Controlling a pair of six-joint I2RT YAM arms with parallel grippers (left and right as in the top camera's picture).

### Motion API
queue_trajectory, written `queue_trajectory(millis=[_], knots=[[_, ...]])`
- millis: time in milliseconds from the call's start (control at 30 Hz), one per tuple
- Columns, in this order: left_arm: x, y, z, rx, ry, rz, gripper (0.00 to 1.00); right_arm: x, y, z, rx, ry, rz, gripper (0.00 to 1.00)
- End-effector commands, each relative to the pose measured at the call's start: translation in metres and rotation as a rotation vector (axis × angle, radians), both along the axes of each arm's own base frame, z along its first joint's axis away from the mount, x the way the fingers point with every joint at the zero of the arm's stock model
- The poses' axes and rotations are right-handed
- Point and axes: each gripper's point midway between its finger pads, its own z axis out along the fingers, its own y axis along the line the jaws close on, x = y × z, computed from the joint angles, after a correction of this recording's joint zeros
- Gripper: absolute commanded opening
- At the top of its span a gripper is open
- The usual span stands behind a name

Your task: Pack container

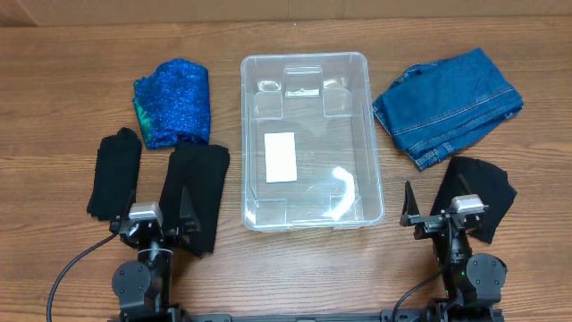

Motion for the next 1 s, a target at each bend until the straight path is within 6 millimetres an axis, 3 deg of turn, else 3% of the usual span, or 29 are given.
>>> queue_trajectory(millis=[0, 100, 267, 500, 700, 833, 967], knots=[[0.000, -0.003, 0.001, -0.007, -0.008, -0.016, 1.00, 0.000, 0.000, -0.001, 0.060, -0.002, -0.002, 1.00], [0.000, -0.001, 0.002, -0.015, -0.014, -0.006, 1.00, 0.000, -0.001, 0.001, 0.120, -0.003, -0.007, 1.00], [-0.001, -0.005, 0.009, -0.114, -0.029, -0.020, 1.00, -0.001, -0.008, 0.022, 0.153, -0.036, -0.051, 1.00], [-0.011, -0.006, 0.064, -0.106, -0.072, -0.020, 1.00, 0.012, -0.022, 0.065, 0.161, 0.012, -0.133, 1.00], [-0.003, -0.004, 0.111, -0.115, 0.005, -0.011, 1.00, 0.066, -0.031, 0.109, 0.152, 0.236, -0.177, 1.00], [0.016, -0.002, 0.136, -0.129, 0.125, -0.009, 1.00, 0.107, -0.036, 0.122, 0.148, 0.409, -0.195, 1.00], [0.031, -0.001, 0.148, -0.158, 0.306, -0.008, 1.00, 0.139, -0.037, 0.127, 0.151, 0.593, -0.186, 1.00]])
